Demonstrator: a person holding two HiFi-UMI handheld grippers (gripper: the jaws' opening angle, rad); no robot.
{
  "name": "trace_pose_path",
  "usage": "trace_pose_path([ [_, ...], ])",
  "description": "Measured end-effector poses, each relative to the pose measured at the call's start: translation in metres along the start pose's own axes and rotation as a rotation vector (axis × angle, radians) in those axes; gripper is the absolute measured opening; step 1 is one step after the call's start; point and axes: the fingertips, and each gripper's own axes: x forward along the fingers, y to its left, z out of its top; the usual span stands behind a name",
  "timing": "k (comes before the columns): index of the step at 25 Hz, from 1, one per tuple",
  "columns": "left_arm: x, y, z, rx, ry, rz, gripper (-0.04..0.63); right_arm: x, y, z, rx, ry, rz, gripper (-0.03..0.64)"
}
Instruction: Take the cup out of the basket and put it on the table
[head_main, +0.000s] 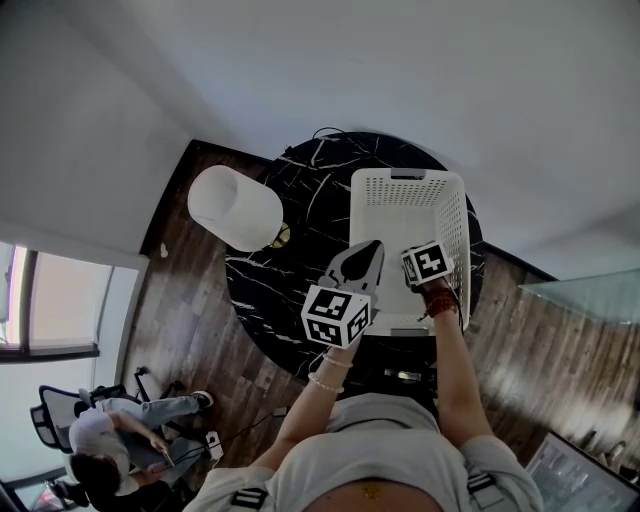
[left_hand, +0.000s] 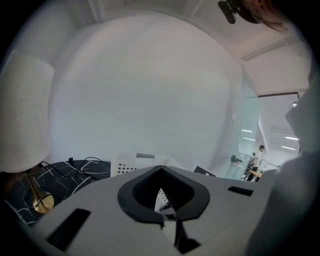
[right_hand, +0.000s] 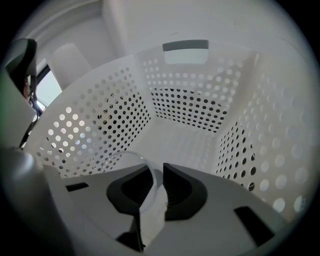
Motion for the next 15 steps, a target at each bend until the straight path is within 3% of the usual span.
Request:
trace_pose_path([
  [15,-0.0014,0.0005,-0.0011,0.005,0.001,-0.001,0.006,0.0006,0.0055,-0.0001,-0.009,-0.052,0.020,0.038],
])
